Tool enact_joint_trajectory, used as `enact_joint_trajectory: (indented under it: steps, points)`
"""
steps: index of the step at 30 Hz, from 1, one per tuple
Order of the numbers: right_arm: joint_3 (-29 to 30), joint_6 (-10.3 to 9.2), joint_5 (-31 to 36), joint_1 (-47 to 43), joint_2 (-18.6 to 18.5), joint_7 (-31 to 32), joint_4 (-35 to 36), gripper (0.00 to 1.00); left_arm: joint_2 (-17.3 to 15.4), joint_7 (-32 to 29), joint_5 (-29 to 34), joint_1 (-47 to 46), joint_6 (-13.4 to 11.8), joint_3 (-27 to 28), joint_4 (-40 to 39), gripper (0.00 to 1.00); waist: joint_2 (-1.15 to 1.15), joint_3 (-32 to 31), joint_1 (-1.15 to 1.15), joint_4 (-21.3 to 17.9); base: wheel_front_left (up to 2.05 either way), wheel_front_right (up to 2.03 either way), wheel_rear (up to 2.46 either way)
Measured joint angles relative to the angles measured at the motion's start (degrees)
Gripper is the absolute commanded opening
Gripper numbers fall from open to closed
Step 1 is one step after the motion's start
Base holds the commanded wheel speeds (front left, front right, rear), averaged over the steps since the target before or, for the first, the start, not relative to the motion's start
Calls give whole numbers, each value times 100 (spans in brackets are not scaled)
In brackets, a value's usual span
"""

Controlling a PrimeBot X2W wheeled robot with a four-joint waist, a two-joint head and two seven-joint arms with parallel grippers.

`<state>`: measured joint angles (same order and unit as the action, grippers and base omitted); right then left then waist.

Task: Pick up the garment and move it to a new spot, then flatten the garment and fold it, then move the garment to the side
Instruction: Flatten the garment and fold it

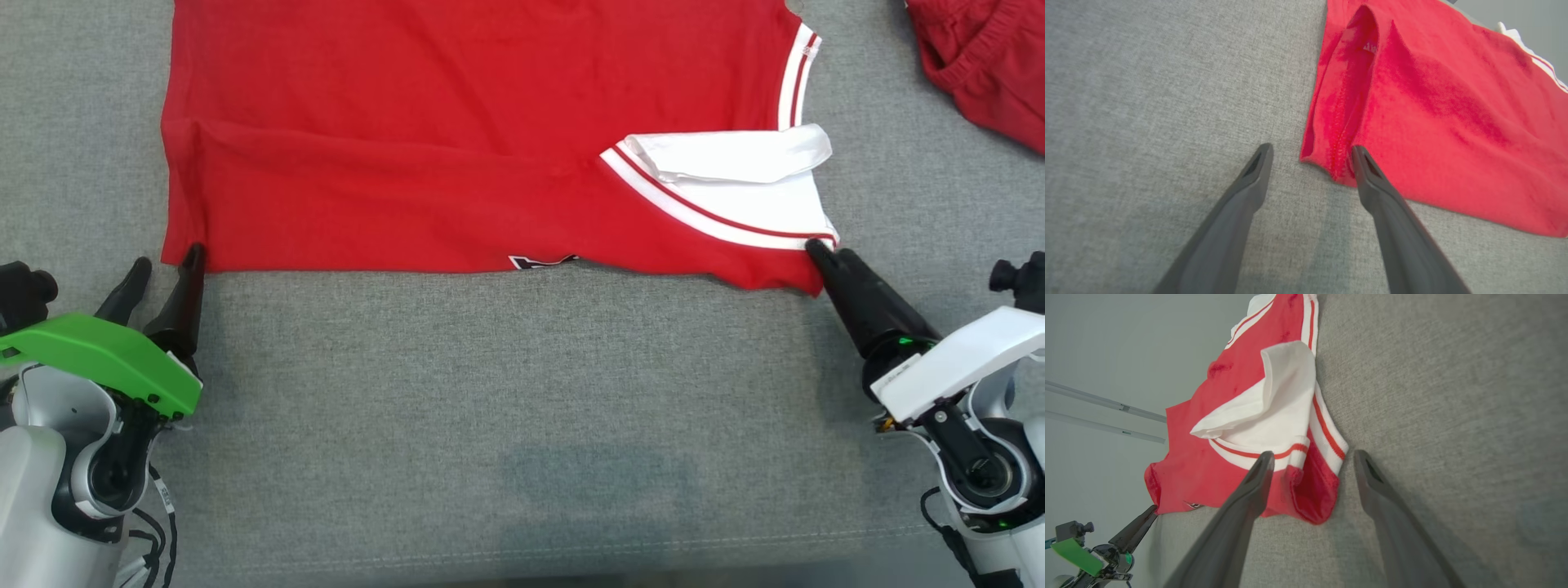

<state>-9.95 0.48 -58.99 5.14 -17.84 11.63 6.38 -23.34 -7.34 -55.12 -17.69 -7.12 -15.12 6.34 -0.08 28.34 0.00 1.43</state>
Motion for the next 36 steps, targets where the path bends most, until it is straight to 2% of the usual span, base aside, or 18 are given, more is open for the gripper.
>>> enact_joint_trajectory:
  steps: [4, 20, 21, 22, 23, 24, 28, 32, 36]
  points:
    - [-208, 21, 1, 4, 44, 40, -40, 100, 5, -45, 0, -39, 0, 1, 19, 100, 0, 23, 0, -7, 0, 0, 0]
    - [-313, 46, 109, 223, 80, 60, -191, 100, -49, -559, -12, -477, 0, -203, 162, 100, 0, 99, 0, 64, 0, 0, 0]
    - [-319, 53, 108, 238, 79, 63, -201, 77, -53, -604, -15, -499, 0, -215, 167, 49, 0, 102, 0, 64, 0, 0, 0]
    - [-324, 54, 108, 257, 78, 83, -212, 45, -54, -639, -19, -518, 0, -230, 171, 18, 0, 103, 0, 63, 0, 0, 0]
    - [-325, 73, 108, 270, 77, 105, -223, 22, -53, -659, -36, -536, 0, -246, 169, 0, 0, 103, 0, 62, 0, 0, 0]
    - [-326, 85, 107, 279, 79, 109, -238, 0, -53, -695, -71, -552, 11, -289, 169, 0, 0, 103, 0, 59, 0, 0, 0]
    - [-374, 213, -5, 398, 65, 265, -382, 0, -37, -778, -140, -576, 110, -337, 198, 0, 0, 43, 0, 34, 0, 0, 0]
    - [-301, 354, -339, 399, 5, 403, -425, 0, -8, -1037, -510, -555, 269, -338, 203, 0, 0, -84, 0, 29, 0, 0, 0]
    - [-88, 370, -827, 370, -83, 624, -456, 0, -21, -1248, -734, -414, 399, -339, 104, 0, 0, -258, 0, 52, 0, 0, 0]
